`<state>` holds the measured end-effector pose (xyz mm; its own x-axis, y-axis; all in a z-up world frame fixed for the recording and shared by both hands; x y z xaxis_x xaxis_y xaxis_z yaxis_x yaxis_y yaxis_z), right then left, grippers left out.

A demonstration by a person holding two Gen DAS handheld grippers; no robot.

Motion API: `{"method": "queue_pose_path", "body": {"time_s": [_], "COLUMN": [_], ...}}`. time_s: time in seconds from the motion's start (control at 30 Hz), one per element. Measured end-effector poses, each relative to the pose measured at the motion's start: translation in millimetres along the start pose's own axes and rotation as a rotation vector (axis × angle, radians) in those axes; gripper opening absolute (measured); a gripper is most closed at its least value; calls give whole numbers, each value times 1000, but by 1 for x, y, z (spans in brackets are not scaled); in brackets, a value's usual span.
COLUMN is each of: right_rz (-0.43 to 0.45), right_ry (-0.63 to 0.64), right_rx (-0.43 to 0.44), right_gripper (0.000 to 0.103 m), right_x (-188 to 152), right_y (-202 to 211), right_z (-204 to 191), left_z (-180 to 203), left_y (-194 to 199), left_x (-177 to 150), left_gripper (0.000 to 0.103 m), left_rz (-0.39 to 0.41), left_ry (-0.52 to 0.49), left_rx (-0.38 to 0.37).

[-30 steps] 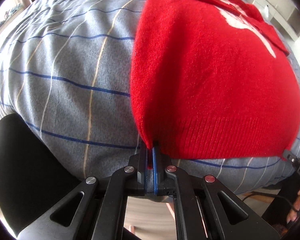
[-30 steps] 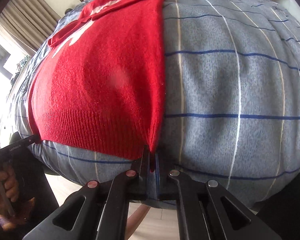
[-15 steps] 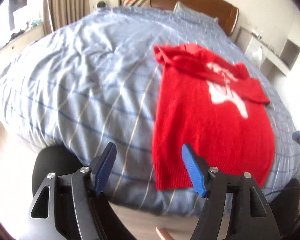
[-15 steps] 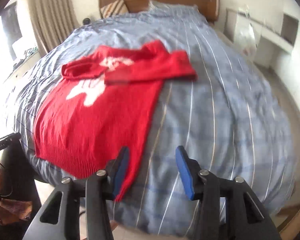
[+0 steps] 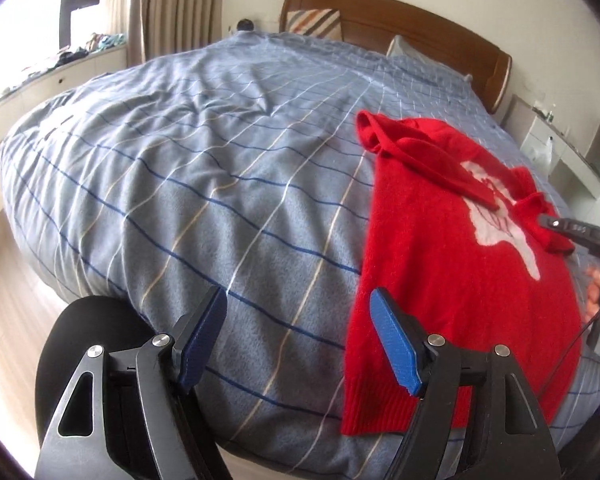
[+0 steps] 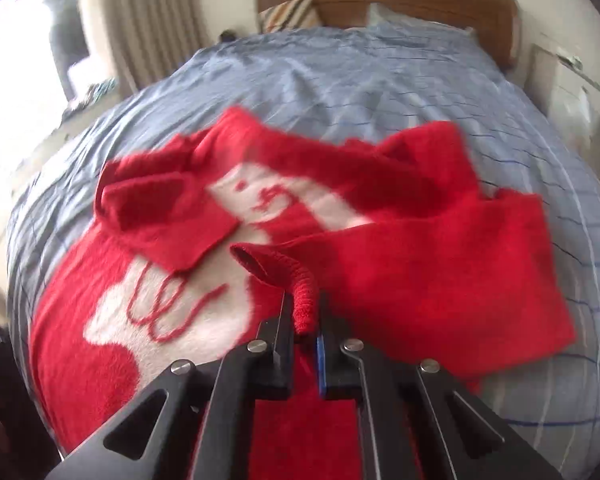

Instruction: Fold small clothes

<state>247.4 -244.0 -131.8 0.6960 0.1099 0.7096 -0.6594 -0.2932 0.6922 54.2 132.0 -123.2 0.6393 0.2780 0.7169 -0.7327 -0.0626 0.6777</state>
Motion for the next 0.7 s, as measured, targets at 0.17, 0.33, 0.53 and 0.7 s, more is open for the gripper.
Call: {"method": "queue_pose_path", "body": {"time_s": [0.17, 0.33, 0.53, 0.7], "right_rz": [153, 165, 129, 82], "right_ry": [-252, -537, -770, -779], "right_rx": [-159, -375, -430, -446], "right_gripper": [8, 8, 7, 6], "right_x": [4, -47, -120, -144], "right_y": [110, 181, 191, 182], "right_z": [134, 269, 320, 334], "left_z": [9, 17, 29, 46], "left_y": [-3, -1, 4, 15], "left_x": [-4, -5, 6, 38], "left_gripper": [76, 76, 76, 76], "left_rz": [-21, -18, -53, -25], "left_ry": [-31, -75, -160, -269], "left_rx": [-7, 7, 13, 4]}}
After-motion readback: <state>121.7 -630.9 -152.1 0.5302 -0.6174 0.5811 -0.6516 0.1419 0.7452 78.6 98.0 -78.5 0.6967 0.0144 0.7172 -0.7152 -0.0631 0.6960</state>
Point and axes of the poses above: each gripper's, at about its wrist camera, not at the fingertips, and y roughly against the way its jaws point, z to its right, x to its top, the point moved 5 cm from there along -y, roughly the way its jaws point, and after that the axes turned 3 degrees about z, right-handed, at the moved point
